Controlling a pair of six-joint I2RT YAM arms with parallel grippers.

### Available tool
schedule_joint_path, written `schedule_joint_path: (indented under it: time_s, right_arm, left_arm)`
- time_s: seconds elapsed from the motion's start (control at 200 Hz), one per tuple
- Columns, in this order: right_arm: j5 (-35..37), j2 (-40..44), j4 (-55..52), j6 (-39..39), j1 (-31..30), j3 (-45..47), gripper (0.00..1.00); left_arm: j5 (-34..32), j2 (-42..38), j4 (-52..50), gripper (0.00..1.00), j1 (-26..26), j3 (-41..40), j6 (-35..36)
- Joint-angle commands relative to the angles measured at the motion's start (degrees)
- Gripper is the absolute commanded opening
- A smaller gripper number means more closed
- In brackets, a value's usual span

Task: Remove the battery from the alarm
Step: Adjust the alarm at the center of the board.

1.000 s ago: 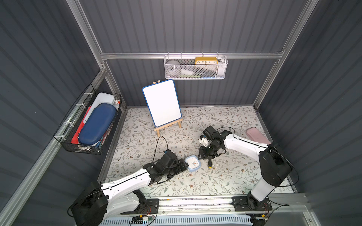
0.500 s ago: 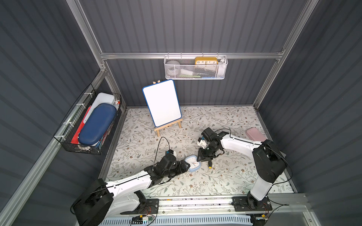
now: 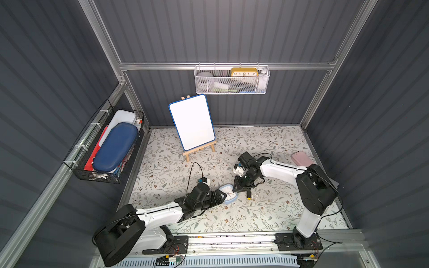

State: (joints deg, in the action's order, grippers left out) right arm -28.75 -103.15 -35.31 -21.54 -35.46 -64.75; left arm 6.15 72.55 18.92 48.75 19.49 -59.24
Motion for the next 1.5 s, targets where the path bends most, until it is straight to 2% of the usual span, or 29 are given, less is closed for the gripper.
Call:
schedule_joint_path:
  time_s: [0.0, 0.235, 0.52, 0.835, 1.016, 1.181, 1.356, 1.496]
  right_arm:
    - [-0.6, -1.7, -0.2, 0.5, -0.4, 0.3, 0.32]
    - [-2.9, -2.2, 0.8, -0.6, -0.3, -0.4, 0.32]
    - [-5.2, -4.0, 1.2, -0.8, -0.3, -0.5, 0.31]
    - [-6.1, -6.2, 2.3, -1.2, -0.3, -0.8, 0.31]
    - [-6.9, -7.6, 3.4, -2.0, -0.3, -1.1, 0.30]
    - [-8.2, -8.4, 4.9, -3.2, -0.3, -1.2, 0.29]
    - [-8.8, -8.7, 5.9, -3.8, -0.3, -1.0, 0.29]
    - [-8.5, -8.3, 5.9, -3.9, -0.3, -1.3, 0.29]
  left_arm:
    - [1.3, 3.1, 4.5, 0.81, -0.2, 0.3, 2.2]
    - [2.8, 4.9, 5.4, 0.79, -0.2, 0.8, 2.6]
    - [1.5, 5.9, 6.6, 0.76, -0.2, 2.9, 4.8]
    - [-0.4, 1.7, 6.4, 0.61, -0.2, 4.4, 6.2]
    - [-1.7, -2.7, 7.0, 0.61, -0.1, 4.2, 6.4]
    - [-1.1, -4.8, 8.6, 0.66, -0.2, 3.6, 6.7]
    - [0.6, -1.6, 11.0, 0.69, -0.1, 3.7, 7.3]
    - [1.5, 1.9, 8.6, 0.69, -0.1, 4.8, 8.0]
